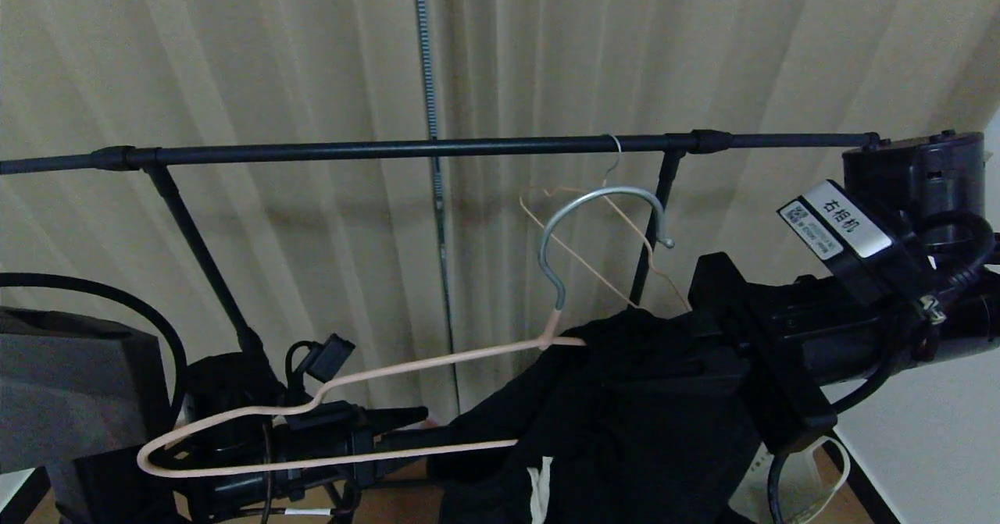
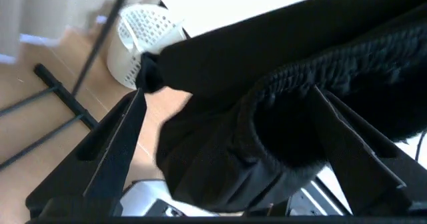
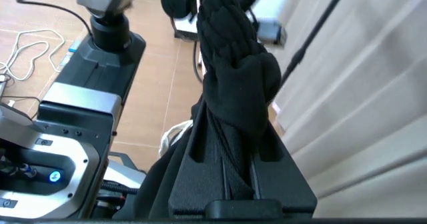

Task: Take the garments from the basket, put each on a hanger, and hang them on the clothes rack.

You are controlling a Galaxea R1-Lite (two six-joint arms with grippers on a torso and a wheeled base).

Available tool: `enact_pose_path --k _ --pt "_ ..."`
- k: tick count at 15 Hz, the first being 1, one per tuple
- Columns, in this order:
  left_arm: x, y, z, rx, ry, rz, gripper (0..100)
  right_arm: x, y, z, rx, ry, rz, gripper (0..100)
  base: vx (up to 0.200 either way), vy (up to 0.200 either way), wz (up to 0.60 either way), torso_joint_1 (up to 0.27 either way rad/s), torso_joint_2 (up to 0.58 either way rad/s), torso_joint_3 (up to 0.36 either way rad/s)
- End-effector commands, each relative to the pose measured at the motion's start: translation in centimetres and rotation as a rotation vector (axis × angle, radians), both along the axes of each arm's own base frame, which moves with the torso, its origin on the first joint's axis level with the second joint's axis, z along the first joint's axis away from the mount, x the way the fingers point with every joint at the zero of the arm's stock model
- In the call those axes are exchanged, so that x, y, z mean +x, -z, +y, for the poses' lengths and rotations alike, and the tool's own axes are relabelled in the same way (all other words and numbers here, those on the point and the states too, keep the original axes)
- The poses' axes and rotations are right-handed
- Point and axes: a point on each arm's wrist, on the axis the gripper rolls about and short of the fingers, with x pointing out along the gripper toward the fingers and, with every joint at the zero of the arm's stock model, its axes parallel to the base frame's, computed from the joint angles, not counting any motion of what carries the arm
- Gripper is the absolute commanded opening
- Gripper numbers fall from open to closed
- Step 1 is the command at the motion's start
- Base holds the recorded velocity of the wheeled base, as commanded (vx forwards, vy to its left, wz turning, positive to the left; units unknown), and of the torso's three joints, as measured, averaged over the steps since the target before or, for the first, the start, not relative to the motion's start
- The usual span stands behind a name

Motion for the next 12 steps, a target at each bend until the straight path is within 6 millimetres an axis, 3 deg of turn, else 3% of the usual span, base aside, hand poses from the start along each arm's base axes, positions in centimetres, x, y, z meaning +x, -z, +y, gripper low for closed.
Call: enact_pose_path --k 1,6,7,12 --pt "-0.3 0.5 -0.3 0.014 0.018 0.011 100 0.0 0.0 0.2 0.001 -0.007 0.004 0 0.000 0.000 0.00 0.000 0.00 0.000" --pt "-1.2 1.2 -1.0 0.057 0.071 -0.012 100 0.0 -0.3 0.3 0.007 -0.007 0.000 0 0.000 0.000 0.00 0.000 0.00 0.000" --pt "-1.3 1.2 -1.0 0.059 0.073 -0.012 0 0.0 -0.3 0.3 0.007 -0.007 0.001 0 0.000 0.000 0.00 0.000 0.00 0.000" --pt "-1.4 1.0 -0.8 0.058 0.066 -0.018 0 -0.3 -0.2 -0.2 0.005 0.005 0.013 0 0.000 0.000 0.00 0.000 0.00 0.000"
